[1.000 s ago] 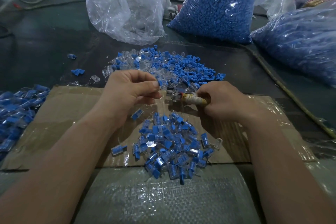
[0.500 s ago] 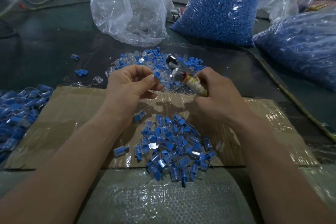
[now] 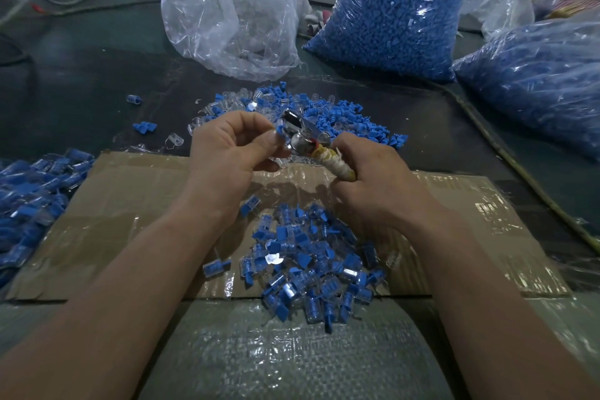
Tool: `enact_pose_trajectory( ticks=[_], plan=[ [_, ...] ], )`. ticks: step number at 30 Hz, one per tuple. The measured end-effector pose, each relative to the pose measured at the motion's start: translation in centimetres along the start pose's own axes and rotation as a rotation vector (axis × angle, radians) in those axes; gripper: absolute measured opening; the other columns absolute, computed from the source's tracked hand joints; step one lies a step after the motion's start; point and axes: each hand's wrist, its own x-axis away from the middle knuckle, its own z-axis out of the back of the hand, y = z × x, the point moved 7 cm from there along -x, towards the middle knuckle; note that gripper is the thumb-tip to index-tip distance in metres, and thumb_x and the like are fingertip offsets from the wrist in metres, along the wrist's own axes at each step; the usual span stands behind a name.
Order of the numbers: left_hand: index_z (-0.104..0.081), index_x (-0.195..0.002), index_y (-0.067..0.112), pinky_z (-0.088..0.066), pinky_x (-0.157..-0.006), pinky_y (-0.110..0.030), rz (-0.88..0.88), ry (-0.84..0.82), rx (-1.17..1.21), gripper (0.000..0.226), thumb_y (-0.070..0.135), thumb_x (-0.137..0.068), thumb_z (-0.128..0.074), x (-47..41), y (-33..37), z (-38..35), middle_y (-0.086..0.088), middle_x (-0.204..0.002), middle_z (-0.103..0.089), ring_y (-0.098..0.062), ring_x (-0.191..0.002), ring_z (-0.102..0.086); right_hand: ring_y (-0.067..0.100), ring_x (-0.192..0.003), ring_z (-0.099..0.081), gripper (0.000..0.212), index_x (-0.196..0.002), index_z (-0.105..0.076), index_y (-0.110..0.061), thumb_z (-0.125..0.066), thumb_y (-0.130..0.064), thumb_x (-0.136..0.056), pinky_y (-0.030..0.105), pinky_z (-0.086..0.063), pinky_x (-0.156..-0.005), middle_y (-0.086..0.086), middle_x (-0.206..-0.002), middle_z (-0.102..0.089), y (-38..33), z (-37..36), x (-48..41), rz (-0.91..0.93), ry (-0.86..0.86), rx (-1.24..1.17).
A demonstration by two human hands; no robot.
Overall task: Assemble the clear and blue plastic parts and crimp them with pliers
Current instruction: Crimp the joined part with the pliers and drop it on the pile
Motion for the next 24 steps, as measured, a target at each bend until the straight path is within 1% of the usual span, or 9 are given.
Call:
enact_pose_trajectory(
  ticks=[2, 4, 10, 13, 17, 19, 20, 22, 24],
  plan=[
    [-0.059, -0.078, 0.011, -0.051, -0.055, -0.015, -0.016, 0.006, -0.021, 0.015, -0.003, -0.082, -0.060, 0.1, 0.1, 0.0, 0.003, -0.067, -0.065, -0.005, -0.061, -0.064, 0.001, -0.065, -0.040, 0.028, -0.072, -0.038, -0.031, -0.060, -0.014, -0.077, 0.023, -0.026, -0.053, -0.014, -0.070, -0.044, -0.1, 0.2, 0.0, -0.006, 0.011, -0.028],
    [-0.059, -0.078, 0.011, -0.051, -0.056, -0.015, -0.026, 0.013, -0.037, 0.015, -0.003, -0.082, -0.060, 0.2, 0.2, 0.0, 0.003, -0.067, -0.065, -0.004, -0.060, -0.064, 0.002, -0.064, -0.041, 0.031, -0.068, -0.037, -0.032, -0.060, -0.013, -0.076, 0.023, -0.028, -0.053, -0.014, -0.067, -0.044, -0.2, 0.3, 0.0, -0.012, 0.020, -0.046],
    [-0.059, -0.077, 0.011, -0.050, -0.055, -0.014, -0.032, 0.041, -0.051, 0.013, -0.001, -0.081, -0.061, 0.3, 0.4, 0.2, -0.001, -0.069, -0.064, -0.004, -0.059, -0.063, 0.004, -0.060, -0.041, 0.034, -0.063, -0.036, -0.032, -0.060, -0.011, -0.075, 0.023, -0.028, -0.051, -0.014, -0.062, -0.044, -0.5, 0.2, 0.0, -0.015, 0.044, -0.068],
    [-0.059, -0.077, 0.011, -0.050, -0.055, -0.014, -0.026, 0.045, -0.050, 0.013, -0.002, -0.082, -0.060, 0.3, 0.3, 0.2, -0.003, -0.070, -0.064, -0.004, -0.059, -0.063, 0.004, -0.060, -0.042, 0.032, -0.064, -0.037, -0.031, -0.059, -0.010, -0.075, 0.024, -0.028, -0.051, -0.013, -0.062, -0.044, -0.5, 0.1, 0.0, -0.013, 0.051, -0.065],
    [-0.059, -0.077, 0.010, -0.050, -0.055, -0.015, -0.017, 0.044, -0.057, 0.014, -0.003, -0.082, -0.060, 0.3, 0.2, 0.2, -0.002, -0.070, -0.064, -0.004, -0.058, -0.063, 0.004, -0.062, -0.043, 0.029, -0.067, -0.040, -0.029, -0.059, -0.011, -0.075, 0.023, -0.029, -0.052, -0.012, -0.065, -0.046, -0.3, -0.1, 0.0, -0.015, 0.039, -0.058],
    [-0.059, -0.077, 0.011, -0.050, -0.055, -0.015, -0.008, 0.043, -0.057, 0.015, -0.003, -0.082, -0.060, 0.2, 0.1, 0.2, 0.000, -0.068, -0.065, -0.005, -0.059, -0.064, 0.005, -0.065, -0.044, 0.023, -0.075, -0.045, -0.028, -0.060, -0.011, -0.075, 0.023, -0.031, -0.053, -0.012, -0.069, -0.047, -0.3, -0.1, -0.1, -0.002, 0.034, -0.038],
    [-0.060, -0.076, 0.011, -0.050, -0.054, -0.015, -0.004, 0.044, -0.061, 0.015, -0.003, -0.082, -0.060, 0.1, 0.1, 0.2, 0.002, -0.066, -0.065, -0.005, -0.059, -0.064, 0.006, -0.067, -0.045, 0.019, -0.081, -0.049, -0.024, -0.061, -0.012, -0.075, 0.023, -0.033, -0.055, -0.012, -0.071, -0.048, -0.2, -0.1, -0.1, 0.002, 0.034, -0.036],
    [-0.061, -0.076, 0.012, -0.051, -0.054, -0.016, -0.001, 0.056, -0.062, 0.016, -0.003, -0.082, -0.061, 0.0, 0.0, 0.5, 0.003, -0.064, -0.067, -0.008, -0.060, -0.065, 0.008, -0.070, -0.046, 0.021, -0.090, -0.053, -0.019, -0.063, -0.012, -0.073, 0.022, -0.036, -0.059, -0.012, -0.076, -0.049, 0.1, 0.2, -0.3, -0.003, 0.048, -0.062],
    [-0.062, -0.075, 0.012, -0.051, -0.054, -0.018, 0.017, 0.054, -0.045, 0.013, 0.000, -0.080, -0.063, -0.3, 0.1, 1.0, 0.002, -0.065, -0.068, -0.011, -0.061, -0.066, 0.008, -0.073, -0.048, 0.025, -0.094, -0.056, -0.019, -0.067, -0.014, -0.073, 0.022, -0.039, -0.063, -0.011, -0.079, -0.051, 0.8, 0.6, -0.3, -0.023, 0.053, -0.070]
  ],
)
